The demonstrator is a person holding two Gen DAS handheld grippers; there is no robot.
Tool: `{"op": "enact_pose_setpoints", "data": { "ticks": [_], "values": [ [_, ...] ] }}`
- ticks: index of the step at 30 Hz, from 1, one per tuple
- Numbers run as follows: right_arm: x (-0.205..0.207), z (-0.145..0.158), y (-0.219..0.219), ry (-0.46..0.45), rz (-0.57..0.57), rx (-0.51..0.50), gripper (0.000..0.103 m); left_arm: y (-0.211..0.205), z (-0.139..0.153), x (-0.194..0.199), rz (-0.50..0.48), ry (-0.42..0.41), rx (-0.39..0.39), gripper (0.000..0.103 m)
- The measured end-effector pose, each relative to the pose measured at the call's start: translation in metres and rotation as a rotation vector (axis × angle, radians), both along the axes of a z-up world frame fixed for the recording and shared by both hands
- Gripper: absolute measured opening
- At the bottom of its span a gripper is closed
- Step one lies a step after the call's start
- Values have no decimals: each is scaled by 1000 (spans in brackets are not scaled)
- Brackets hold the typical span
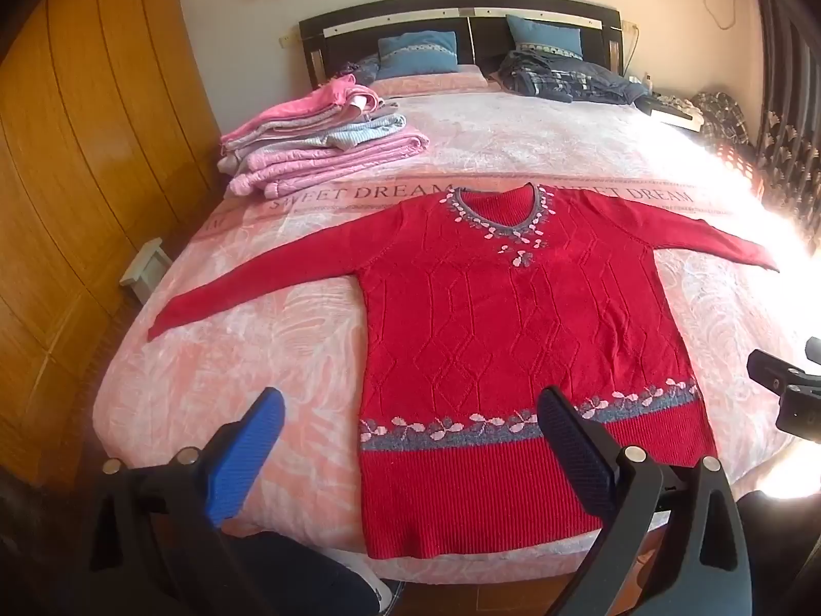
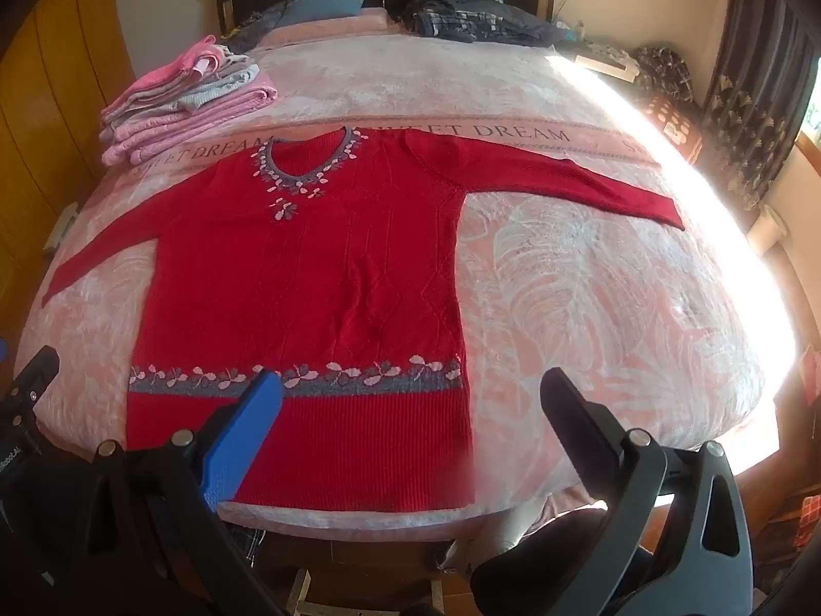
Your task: Fold small clothes
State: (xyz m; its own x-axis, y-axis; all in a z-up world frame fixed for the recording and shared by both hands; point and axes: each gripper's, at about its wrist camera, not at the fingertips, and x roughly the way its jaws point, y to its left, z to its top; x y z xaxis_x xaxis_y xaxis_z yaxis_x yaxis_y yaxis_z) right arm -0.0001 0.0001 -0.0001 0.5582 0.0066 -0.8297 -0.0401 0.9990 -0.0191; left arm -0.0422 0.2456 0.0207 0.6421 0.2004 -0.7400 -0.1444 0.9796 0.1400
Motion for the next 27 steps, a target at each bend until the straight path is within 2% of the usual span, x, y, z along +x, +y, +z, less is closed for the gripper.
{"op": "enact_pose_setpoints", "data": {
  "ticks": [1,4,10,13,22,27],
  "values": [
    [1,-1,-1,14,3,24,100,0,0,0,-3,-2,-3,99],
    [0,-1,3,6,17,2,100,-1,0,1,-6,1,0,99],
    [-18,2,43,-27,37,-52,100,11,1,7,10,12,-14,99],
    [1,-11,12,27,50,-1,100,7,-3,2,19,1,-2,99],
    [1,-6,6,56,42,76,99,8,-7,3,24,10,10,99],
    [2,-12,8,80,56,70,99,9,-10,5,29,17,7,99]
  ]
}}
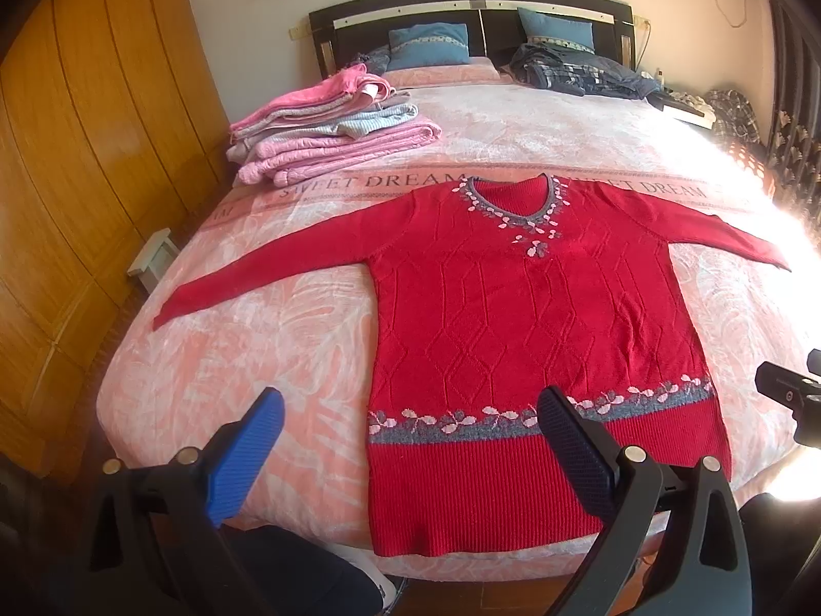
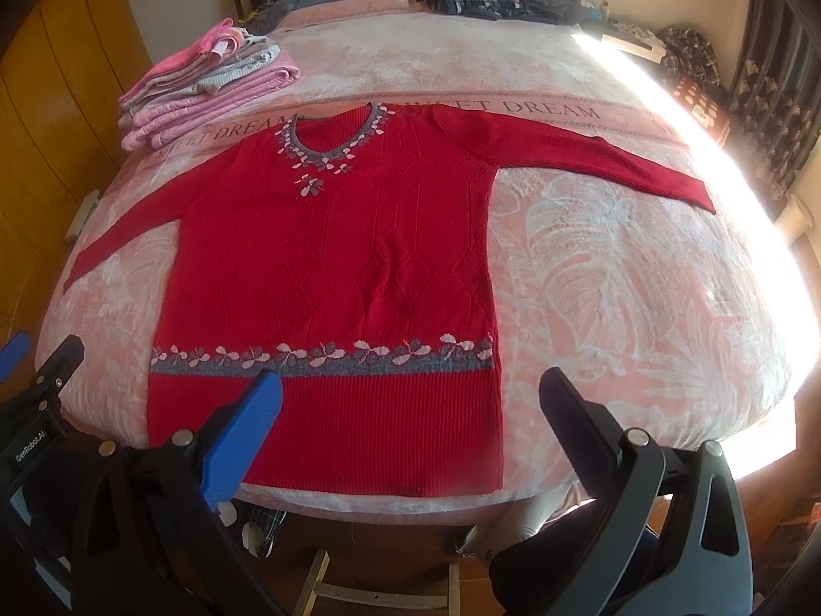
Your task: Fold small clothes
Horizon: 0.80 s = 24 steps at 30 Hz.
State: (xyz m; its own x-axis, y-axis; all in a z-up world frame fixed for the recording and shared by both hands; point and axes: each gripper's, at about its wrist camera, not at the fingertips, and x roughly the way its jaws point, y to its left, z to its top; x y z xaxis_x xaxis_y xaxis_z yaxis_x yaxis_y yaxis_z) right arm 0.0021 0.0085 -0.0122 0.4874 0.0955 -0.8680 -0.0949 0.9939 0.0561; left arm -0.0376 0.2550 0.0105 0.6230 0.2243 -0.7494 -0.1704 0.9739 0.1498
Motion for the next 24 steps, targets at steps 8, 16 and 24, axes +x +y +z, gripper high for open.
{"op": "enact_pose_setpoints", "data": {
  "ticks": [8,16,24],
  "values": [
    [-4,3,7,-16,40,-11,99,-3,-2,-1,-1,6,0,99],
    [-3,4,3,-20,33,-4,99,-2,-3,-2,-2,5,-3,99],
    [-1,1,2,-23,22,-23,100,-3,-3,-3,-1,6,-4,99]
  ]
}}
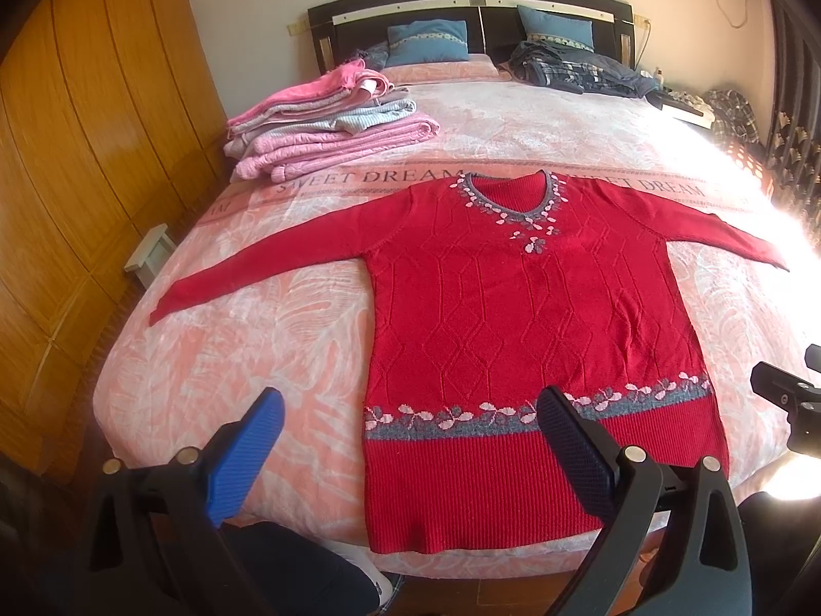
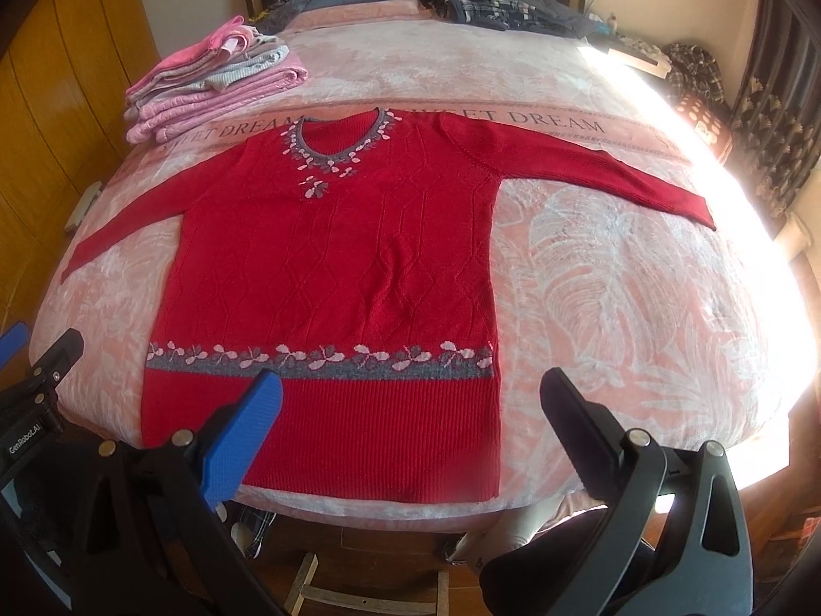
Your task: Fold small clothes
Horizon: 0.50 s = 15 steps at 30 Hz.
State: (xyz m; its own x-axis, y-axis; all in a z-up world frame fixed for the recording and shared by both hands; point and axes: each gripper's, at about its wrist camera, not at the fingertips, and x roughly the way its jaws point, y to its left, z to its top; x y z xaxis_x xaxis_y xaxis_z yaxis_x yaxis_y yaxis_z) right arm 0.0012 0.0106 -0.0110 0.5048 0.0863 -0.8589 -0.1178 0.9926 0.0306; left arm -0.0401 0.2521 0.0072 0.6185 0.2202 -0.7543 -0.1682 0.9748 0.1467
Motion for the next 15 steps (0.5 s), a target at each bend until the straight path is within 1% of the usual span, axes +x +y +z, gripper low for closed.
{"op": "enact_pose_setpoints", "data": {
  "ticks": [15],
  "values": [
    [0,-3,4,2,21,-5,100,0,-3,-2,-3,5,-1,99]
  ]
}}
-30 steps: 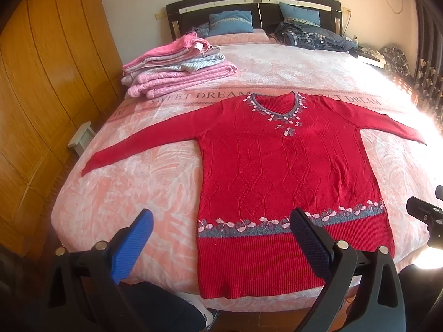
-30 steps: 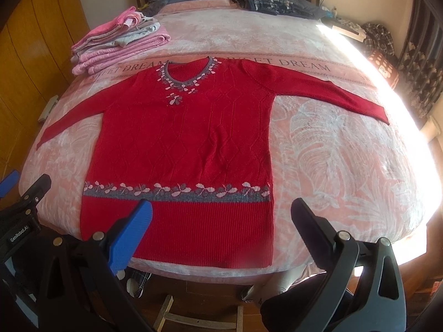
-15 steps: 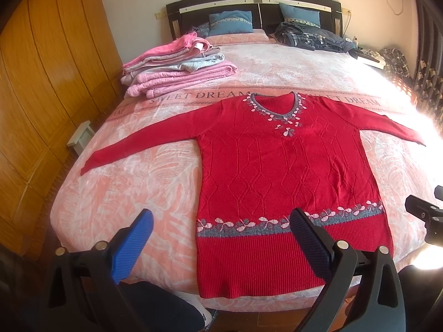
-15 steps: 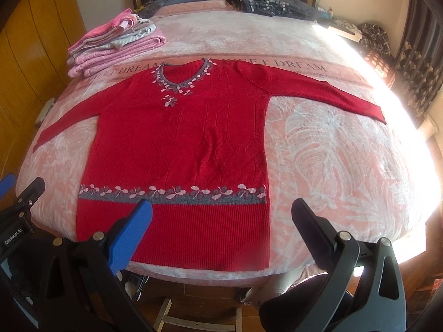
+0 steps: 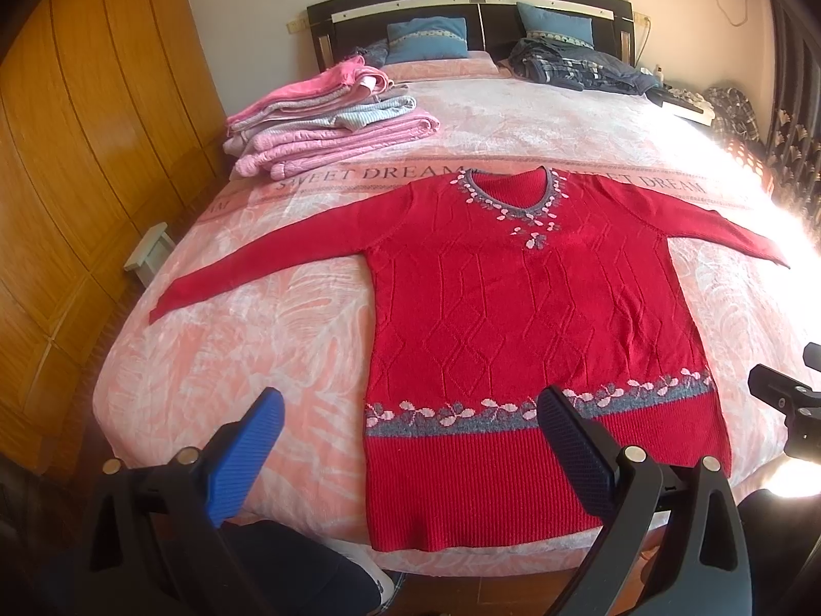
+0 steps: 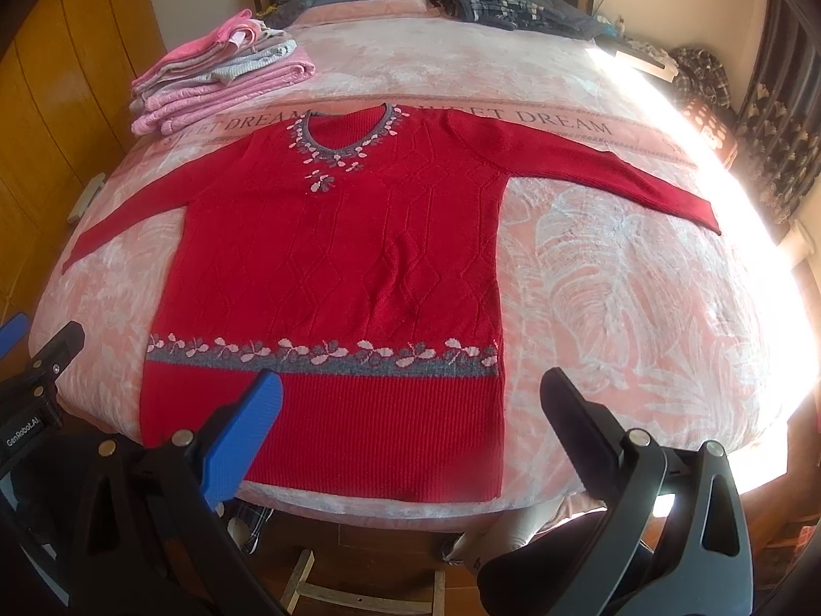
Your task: Fold small clothes
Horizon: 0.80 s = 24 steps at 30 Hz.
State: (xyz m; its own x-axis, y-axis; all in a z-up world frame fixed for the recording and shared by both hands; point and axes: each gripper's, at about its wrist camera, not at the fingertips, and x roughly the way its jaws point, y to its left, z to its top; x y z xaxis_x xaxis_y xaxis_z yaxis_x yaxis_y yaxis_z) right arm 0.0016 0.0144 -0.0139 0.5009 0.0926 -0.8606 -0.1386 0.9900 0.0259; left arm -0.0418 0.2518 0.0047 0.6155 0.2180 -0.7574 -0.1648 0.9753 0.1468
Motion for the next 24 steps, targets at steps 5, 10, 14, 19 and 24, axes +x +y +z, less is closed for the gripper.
{"op": "enact_pose_setpoints", "data": {
  "ticks": [5,10,14,19,24],
  "values": [
    [0,0,-1,-2,-5,3,100,0,-1,0,0,2,1,99],
    [1,1,-4,-3,-19,6,100,2,-3,0,2,5,0,99],
    [1,1,-5,-5,-21,2,100,4,-3,1,5,6,-1,99],
    [1,1,-4,-3,-20,3,100,5,-4,1,3,8,-1,99],
    [1,0,-4,-1,-18,3,100,6,-4,1,3,9,-2,99]
  ]
}}
